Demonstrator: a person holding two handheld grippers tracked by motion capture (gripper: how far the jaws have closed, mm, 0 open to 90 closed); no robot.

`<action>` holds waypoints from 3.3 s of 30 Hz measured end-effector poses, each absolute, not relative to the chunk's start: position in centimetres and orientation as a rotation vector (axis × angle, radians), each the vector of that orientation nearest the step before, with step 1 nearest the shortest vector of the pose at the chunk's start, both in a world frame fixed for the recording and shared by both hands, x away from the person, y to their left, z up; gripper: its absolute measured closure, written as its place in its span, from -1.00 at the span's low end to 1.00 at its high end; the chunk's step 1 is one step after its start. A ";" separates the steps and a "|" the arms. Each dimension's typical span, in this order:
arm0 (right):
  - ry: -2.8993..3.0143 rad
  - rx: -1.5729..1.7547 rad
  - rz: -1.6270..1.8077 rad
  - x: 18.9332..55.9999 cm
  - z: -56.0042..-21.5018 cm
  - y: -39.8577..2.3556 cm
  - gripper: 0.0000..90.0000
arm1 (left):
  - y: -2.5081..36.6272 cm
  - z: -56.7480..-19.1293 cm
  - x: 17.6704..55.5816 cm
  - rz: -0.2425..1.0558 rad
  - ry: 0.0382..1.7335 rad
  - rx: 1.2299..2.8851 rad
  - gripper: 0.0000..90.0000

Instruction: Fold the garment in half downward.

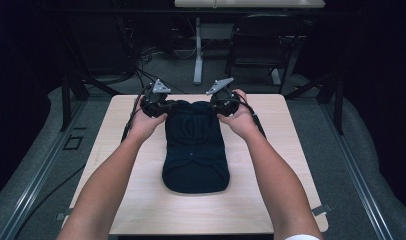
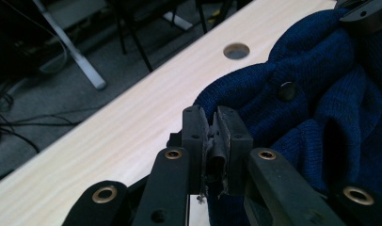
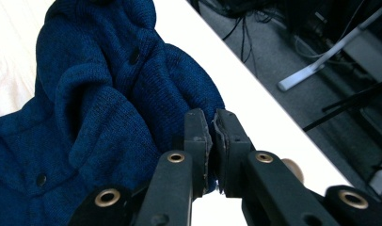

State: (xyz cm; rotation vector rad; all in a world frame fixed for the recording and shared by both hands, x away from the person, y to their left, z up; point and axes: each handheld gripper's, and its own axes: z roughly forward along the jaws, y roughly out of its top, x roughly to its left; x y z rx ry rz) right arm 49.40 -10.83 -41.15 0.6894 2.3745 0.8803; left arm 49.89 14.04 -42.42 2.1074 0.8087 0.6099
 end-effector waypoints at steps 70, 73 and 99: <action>2.264 0.610 0.877 46.6 -42.7 -10.3 0.84 | 13.1 -43.2 46.3 0.758 0.661 2.122 0.84; 2.262 0.609 0.880 46.5 -42.7 -10.3 0.84 | 13.1 -43.1 46.2 0.759 0.657 2.125 0.84; 2.293 0.411 0.890 38.5 -47.9 -10.5 0.83 | 14.5 -49.6 38.7 0.648 0.580 2.121 0.84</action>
